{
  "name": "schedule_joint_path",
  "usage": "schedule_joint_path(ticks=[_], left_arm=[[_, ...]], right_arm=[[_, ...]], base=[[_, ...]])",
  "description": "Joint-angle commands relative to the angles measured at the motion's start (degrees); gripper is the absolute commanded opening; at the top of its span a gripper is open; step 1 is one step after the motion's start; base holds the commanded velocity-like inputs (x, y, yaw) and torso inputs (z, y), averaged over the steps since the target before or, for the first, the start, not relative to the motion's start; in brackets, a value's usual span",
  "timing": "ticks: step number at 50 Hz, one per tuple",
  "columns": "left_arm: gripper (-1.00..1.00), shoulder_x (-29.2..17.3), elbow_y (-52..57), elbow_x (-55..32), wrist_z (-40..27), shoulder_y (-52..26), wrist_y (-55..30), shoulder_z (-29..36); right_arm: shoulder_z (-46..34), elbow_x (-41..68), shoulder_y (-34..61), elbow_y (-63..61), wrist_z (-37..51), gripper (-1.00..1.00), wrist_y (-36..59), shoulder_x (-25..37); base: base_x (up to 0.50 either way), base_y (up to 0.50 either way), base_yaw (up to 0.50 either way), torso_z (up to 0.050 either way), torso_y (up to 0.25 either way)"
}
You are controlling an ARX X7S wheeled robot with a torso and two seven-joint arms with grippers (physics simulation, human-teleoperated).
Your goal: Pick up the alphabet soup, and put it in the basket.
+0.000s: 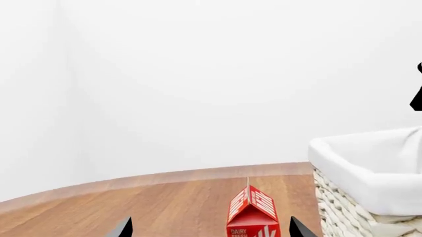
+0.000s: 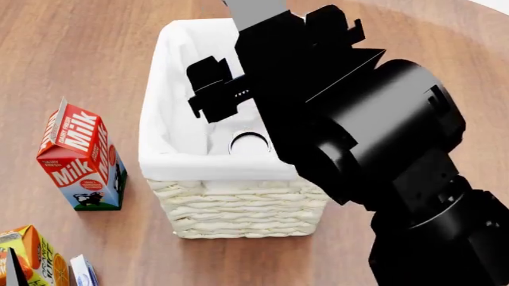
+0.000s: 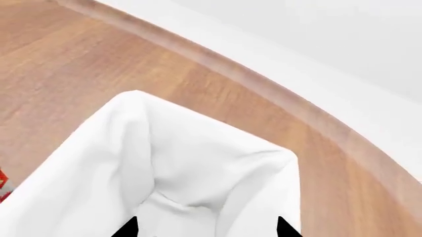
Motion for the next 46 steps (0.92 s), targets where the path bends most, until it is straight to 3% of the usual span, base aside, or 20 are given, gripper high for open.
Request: schedule_joint_path(ticks=[1, 10, 22, 28, 34, 39, 46], left_arm=[[1.00, -0.06, 0.05, 0.03, -0.13, -0.01, -0.07, 0.03], [1.00, -0.13, 0.23, -0.05, -0.25, -0.02, -0.33, -0.04], [1.00, -0.20, 0.04, -0.64, -0.62, -0.11, -0.34, -0.52], [1.00, -0.52, 0.37, -1.33, -0.96, 0.21, 0.07, -1.26], [1.00, -0.67, 0.74, -1.40, -1.42, 0.59, 0.58, -1.79], [1.00, -0.70, 0.91, -1.38, -1.75, 0.78, 1.05, -2.10], [1.00, -0.86, 1.23, -1.39, -2.21, 1.34, 2.48, -2.64]], right_arm=[[4.68, 4.30, 1.31, -7.57, 3.14, 1.00, 4.31, 4.36], [10.22, 8.70, -2.40, -17.28, 4.53, 1.00, 4.39, 11.10], [17.98, 9.14, -21.11, -35.75, 3.12, 1.00, -9.49, 21.53], [20.09, -2.26, -36.39, -47.20, 4.06, 1.00, -23.80, 27.48], [23.80, -9.14, -54.82, -50.31, 1.34, 1.00, -40.68, 30.73], [25.96, -20.18, -70.80, -46.52, 1.74, 1.00, -57.36, 29.20], [27.65, -25.27, -80.94, -39.39, 1.12, 1.00, -71.25, 25.79]], base=[[0.00, 0.00, 0.00, 0.000, 0.000], [0.00, 0.00, 0.00, 0.000, 0.000], [0.00, 0.00, 0.00, 0.000, 0.000], [0.00, 0.00, 0.00, 0.000, 0.000], [0.00, 0.00, 0.00, 0.000, 0.000], [0.00, 0.00, 0.00, 0.000, 0.000], [0.00, 0.00, 0.00, 0.000, 0.000]])
